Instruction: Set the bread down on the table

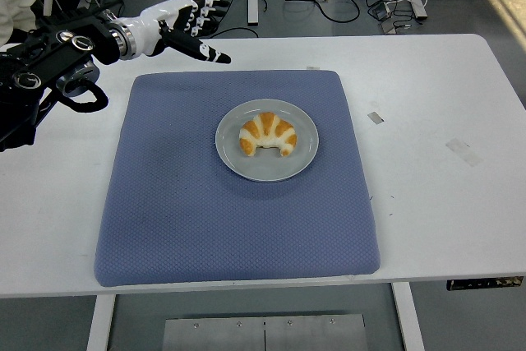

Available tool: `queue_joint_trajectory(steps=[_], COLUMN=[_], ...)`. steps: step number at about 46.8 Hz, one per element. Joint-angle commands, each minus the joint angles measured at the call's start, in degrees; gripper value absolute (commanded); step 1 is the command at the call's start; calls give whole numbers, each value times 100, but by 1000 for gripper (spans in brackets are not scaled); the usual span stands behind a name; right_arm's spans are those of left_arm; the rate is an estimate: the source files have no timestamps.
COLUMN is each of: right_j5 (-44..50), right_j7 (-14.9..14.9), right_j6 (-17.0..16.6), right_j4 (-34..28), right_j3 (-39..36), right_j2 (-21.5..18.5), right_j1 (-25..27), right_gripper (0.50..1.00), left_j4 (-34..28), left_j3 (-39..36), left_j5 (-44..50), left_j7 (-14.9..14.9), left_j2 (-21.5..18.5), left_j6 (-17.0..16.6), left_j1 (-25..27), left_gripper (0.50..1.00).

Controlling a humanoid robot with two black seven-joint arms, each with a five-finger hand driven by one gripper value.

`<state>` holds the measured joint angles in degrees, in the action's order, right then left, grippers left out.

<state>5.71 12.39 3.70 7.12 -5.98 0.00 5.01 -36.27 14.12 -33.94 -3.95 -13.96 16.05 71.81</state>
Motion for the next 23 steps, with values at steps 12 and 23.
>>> queue_joint_trajectory(steps=[12,23], right_j5=[0,0], right_j7=[0,0], right_j6=[-1,-1], right_j4=[0,0], right_j3=[0,0], right_j2=[0,0], right_j1=[0,0], right_gripper=[1000,1000], left_j4=[-794,-794], left_j3=[-506,-831], left_j5=[-982,-1475], left_j7=[43,175], left_j2=[69,236], left_j6=[-6,-6], left_j1=[219,299], left_gripper=[980,980])
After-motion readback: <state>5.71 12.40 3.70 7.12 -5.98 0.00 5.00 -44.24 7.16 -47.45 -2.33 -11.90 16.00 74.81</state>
